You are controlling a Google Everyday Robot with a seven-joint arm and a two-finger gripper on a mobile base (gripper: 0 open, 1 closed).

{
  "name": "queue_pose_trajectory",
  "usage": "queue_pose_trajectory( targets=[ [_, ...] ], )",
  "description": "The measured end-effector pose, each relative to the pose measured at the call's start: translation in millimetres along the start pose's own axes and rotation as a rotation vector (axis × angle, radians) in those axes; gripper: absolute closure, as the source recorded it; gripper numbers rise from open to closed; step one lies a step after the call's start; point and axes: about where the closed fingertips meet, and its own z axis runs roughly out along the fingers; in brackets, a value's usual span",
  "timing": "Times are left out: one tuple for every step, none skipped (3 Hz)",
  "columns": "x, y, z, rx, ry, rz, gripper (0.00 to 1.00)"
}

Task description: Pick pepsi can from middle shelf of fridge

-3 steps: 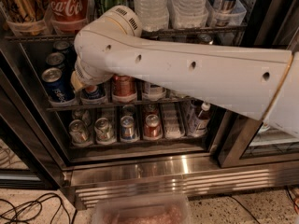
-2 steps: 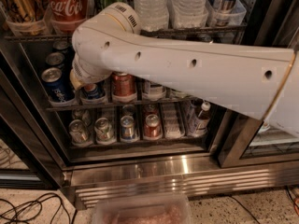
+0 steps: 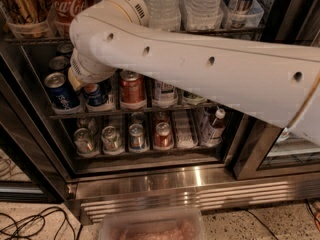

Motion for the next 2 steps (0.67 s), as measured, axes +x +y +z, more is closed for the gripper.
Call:
queue_pose_trajectory(
  targets=[
    [5, -6, -12, 0.001, 0.006, -0.004, 1.00],
    [4, -9, -25, 0.005, -0.002, 0.009, 1.00]
  ],
)
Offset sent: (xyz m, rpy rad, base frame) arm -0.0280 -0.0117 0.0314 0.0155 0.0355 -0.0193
